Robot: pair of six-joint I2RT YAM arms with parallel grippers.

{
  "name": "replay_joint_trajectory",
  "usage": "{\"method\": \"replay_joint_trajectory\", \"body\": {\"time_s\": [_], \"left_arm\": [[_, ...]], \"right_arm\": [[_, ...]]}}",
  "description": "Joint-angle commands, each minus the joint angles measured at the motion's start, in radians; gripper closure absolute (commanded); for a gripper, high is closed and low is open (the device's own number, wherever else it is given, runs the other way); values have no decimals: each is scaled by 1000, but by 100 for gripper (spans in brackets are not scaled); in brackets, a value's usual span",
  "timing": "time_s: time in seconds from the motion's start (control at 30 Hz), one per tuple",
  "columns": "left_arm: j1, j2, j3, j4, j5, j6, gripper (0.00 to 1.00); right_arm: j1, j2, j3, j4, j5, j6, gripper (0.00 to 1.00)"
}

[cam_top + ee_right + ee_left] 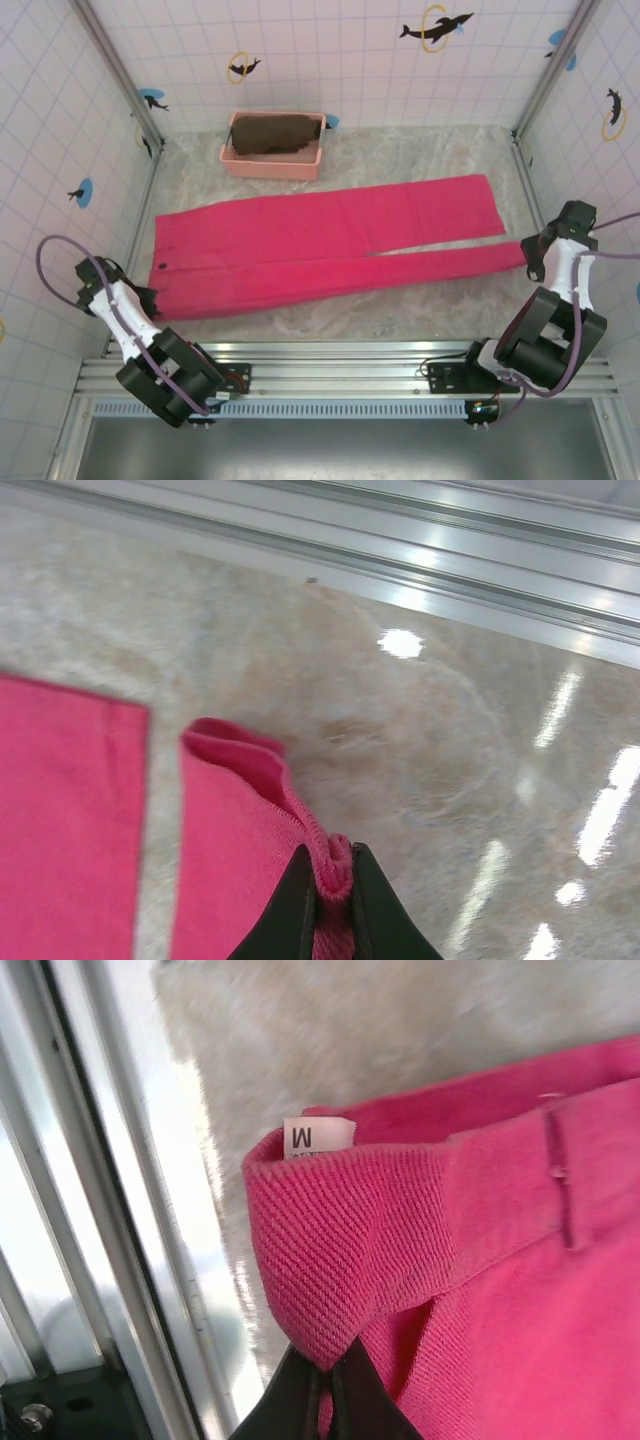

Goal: Roll up the long pants

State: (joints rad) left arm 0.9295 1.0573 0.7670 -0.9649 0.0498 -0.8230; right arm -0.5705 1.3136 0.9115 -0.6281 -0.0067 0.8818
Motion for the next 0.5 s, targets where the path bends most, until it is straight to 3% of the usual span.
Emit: {"method": "replay_joint_trajectory", "body": {"time_s": [0.0,0.17,0.47], "left_arm": [[8,33,105,49,-10,22,100],[-29,108,219,86,2,12,100],[-262,294,421,165,-105,-53,100]], "right_arm": [[24,7,135,94,11,-50,100],[95,71,275,101,41,-102,100],[174,221,399,112,119,-61,100]]}}
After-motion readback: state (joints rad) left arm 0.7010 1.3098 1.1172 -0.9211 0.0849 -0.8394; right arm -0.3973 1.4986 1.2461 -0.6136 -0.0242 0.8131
